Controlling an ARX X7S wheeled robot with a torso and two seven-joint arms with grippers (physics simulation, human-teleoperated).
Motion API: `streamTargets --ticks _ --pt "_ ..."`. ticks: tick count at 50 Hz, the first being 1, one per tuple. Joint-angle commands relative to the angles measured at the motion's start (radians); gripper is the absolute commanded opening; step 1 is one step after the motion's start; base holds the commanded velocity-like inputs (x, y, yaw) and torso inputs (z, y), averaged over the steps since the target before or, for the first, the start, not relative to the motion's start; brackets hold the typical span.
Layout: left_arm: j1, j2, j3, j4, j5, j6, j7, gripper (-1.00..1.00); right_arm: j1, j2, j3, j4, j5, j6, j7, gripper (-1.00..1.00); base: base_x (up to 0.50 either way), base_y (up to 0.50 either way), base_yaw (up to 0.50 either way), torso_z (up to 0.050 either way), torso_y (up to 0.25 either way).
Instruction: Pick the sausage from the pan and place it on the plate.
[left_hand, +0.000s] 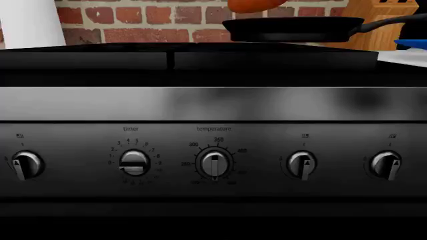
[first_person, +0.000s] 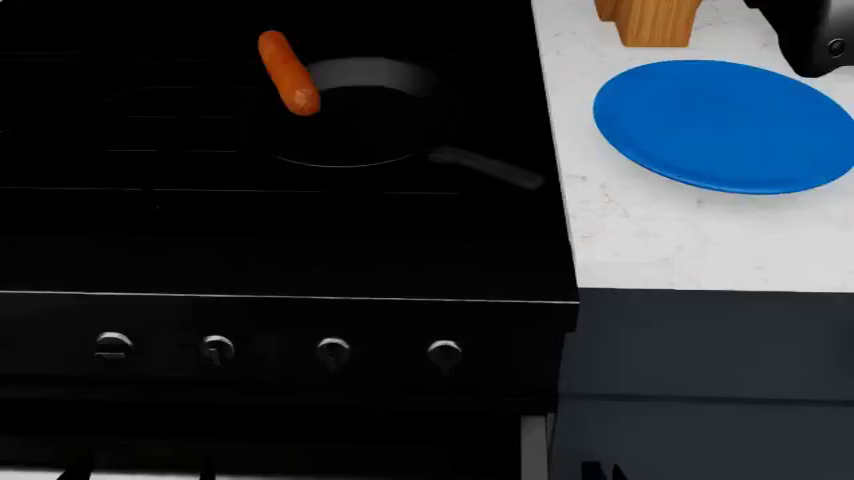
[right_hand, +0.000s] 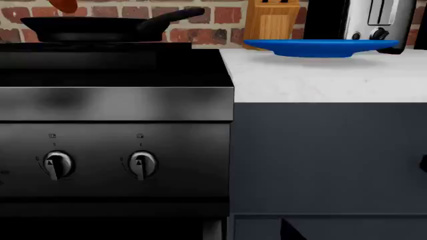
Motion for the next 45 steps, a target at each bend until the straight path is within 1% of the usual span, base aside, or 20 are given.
streamTargets --ticks 1,2,4,8,20,25,27,29,30,31,32,35,36,37,38,40,41,42,43,45 --pt "-0.003 -0.008 0.008 -0.011 -0.008 0.008 -0.003 1.0 0.002 0.01 -0.013 0.004 0.01 -0.003 0.013 1.0 0.0 0.0 0.0 0.0 0.0" --pt "0.003 -0.014 0.02 0.062 -0.008 -0.053 -0.02 1.0 0.003 0.015 -0.017 0.013 0.009 -0.011 0.029 1.0 0.0 0.0 0.0 0.0 0.0" --pt "0.001 -0.024 0.031 0.092 -0.014 -0.084 -0.032 1.0 0.004 0.025 -0.029 0.022 0.01 -0.019 0.043 1.0 0.0 0.0 0.0 0.0 0.0" --pt "0.007 -0.041 0.04 0.084 -0.007 -0.081 -0.059 1.0 0.008 0.036 -0.046 0.055 0.037 -0.047 0.038 1.0 0.0 0.0 0.0 0.0 0.0" --pt "0.008 -0.063 0.055 0.068 -0.034 -0.067 -0.094 1.0 0.033 0.056 -0.084 0.093 0.049 -0.033 0.062 1.0 0.0 0.0 0.0 0.0 0.0" --pt "0.001 -0.078 0.072 0.116 -0.022 -0.106 -0.104 1.0 0.048 0.067 -0.079 0.048 0.064 0.023 0.078 1.0 0.0 0.0 0.0 0.0 0.0" --pt "-0.008 -0.09 0.08 0.203 0.009 -0.172 -0.121 1.0 0.062 0.077 -0.077 -0.055 0.038 0.108 0.114 1.0 0.0 0.0 0.0 0.0 0.0" --pt "-0.015 -0.098 0.078 0.285 0.001 -0.229 -0.116 1.0 0.075 0.084 -0.073 -0.167 0.041 0.196 0.123 1.0 0.0 0.0 0.0 0.0 0.0" --pt "-0.007 -0.103 0.084 0.257 0.009 -0.168 -0.119 1.0 0.088 0.091 -0.075 -0.244 0.035 0.255 0.128 1.0 0.0 0.0 0.0 0.0 0.0" --pt "-0.007 -0.109 0.088 0.275 0.013 -0.172 -0.118 1.0 0.094 0.097 -0.082 -0.279 0.02 0.289 0.137 1.0 0.0 0.0 0.0 0.0 0.0" --pt "-0.012 -0.117 0.09 0.349 0.027 -0.226 -0.121 1.0 0.102 0.107 -0.092 -0.361 0.005 0.333 0.137 1.0 0.0 0.0 0.0 0.0 0.0" --pt "-0.032 -0.137 0.088 0.493 0.036 -0.337 -0.114 1.0 0.126 0.124 -0.097 -0.515 0.004 0.45 0.13 1.0 0.0 0.0 0.0 0.0 0.0" --pt "-0.05 -0.143 0.083 0.548 0.034 -0.397 -0.108 1.0 0.136 0.131 -0.093 -0.563 0.016 0.488 0.119 1.0 0.0 0.0 0.0 0.0 0.0" --pt "-0.073 -0.15 0.076 0.614 0.025 -0.469 -0.096 1.0 0.157 0.136 -0.088 -0.64 0.027 0.564 0.113 1.0 0.0 0.0 0.0 0.0 0.0" --pt "-0.081 -0.156 0.079 0.635 0.03 -0.49 -0.094 1.0 0.168 0.14 -0.086 -0.671 0.034 0.593 0.107 1.0 0.0 0.0 0.0 0.0 0.0" --pt "-0.145 -0.179 0.09 0.761 0.054 -0.641 -0.08 1.0 0.254 0.142 -0.051 -0.811 0.089 0.779 0.085 1.0 0.0 0.0 0.0 0.0 0.0" --pt "-0.166 -0.183 0.09 0.791 0.054 -0.686 -0.075 1.0 0.282 0.139 -0.039 -0.84 0.103 0.834 0.085 1.0 0.0 0.0 0.0 0.0 0.0" --pt "-0.215 -0.186 0.08 0.854 0.055 -0.771 -0.068 1.0 0.352 0.139 -0.024 -0.904 0.13 0.95 0.077 1.0 0.0 0.0 0.0 0.0 0.0" --pt "-0.253 -0.18 0.06 0.895 0.043 -0.84 -0.06 1.0 0.41 0.116 0.012 -0.945 0.166 1.055 0.072 1.0 0.0 0.0 0.0 0.0 0.0" --pt "-0.341 -0.194 0.052 0.99 0.032 -0.975 -0.034 1.0 0.557 0.068 0.095 -1.022 0.238 1.293 0.049 1.0 0.0 0.0 0.0 0.0 0.0"
